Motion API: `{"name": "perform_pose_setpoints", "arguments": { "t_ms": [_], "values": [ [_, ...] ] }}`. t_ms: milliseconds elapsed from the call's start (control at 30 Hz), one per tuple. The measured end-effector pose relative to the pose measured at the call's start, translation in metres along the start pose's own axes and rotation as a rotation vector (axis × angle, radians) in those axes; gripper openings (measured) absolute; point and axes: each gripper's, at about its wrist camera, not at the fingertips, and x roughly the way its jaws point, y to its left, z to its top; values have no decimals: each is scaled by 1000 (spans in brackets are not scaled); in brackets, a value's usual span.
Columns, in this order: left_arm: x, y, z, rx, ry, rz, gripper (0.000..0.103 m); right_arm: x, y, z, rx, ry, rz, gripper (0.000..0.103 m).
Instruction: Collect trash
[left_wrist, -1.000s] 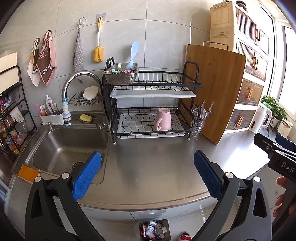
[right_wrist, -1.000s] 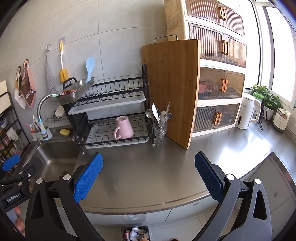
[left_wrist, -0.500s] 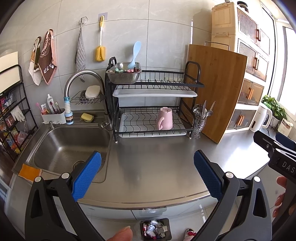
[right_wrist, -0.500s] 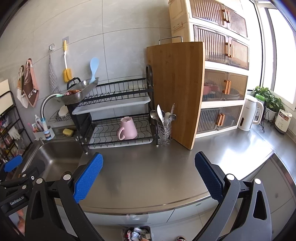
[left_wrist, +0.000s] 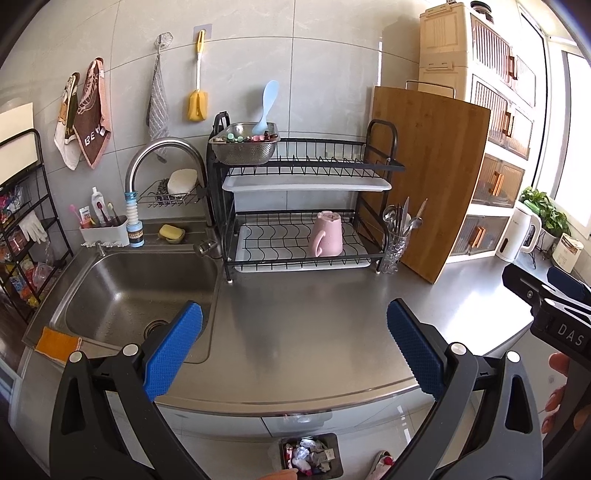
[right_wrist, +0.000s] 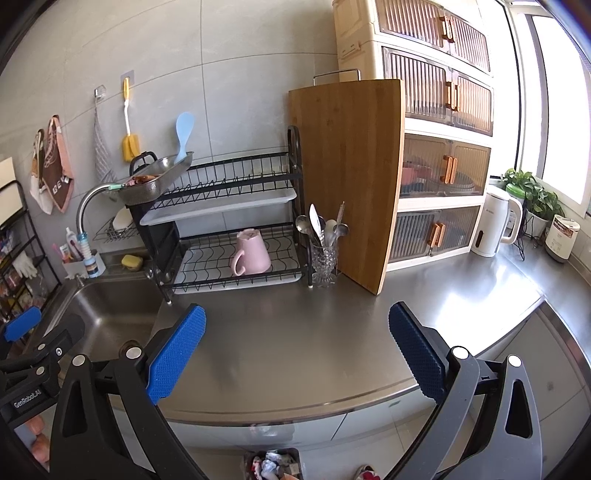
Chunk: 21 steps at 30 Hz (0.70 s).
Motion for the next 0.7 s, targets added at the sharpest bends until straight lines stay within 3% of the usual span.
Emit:
{"name": "perform_pose_setpoints", "arguments": {
  "t_ms": [700],
  "values": [
    [0,0,0,-3,3,38,95,2,0,-2,-8,9,4,100]
  ]
}}
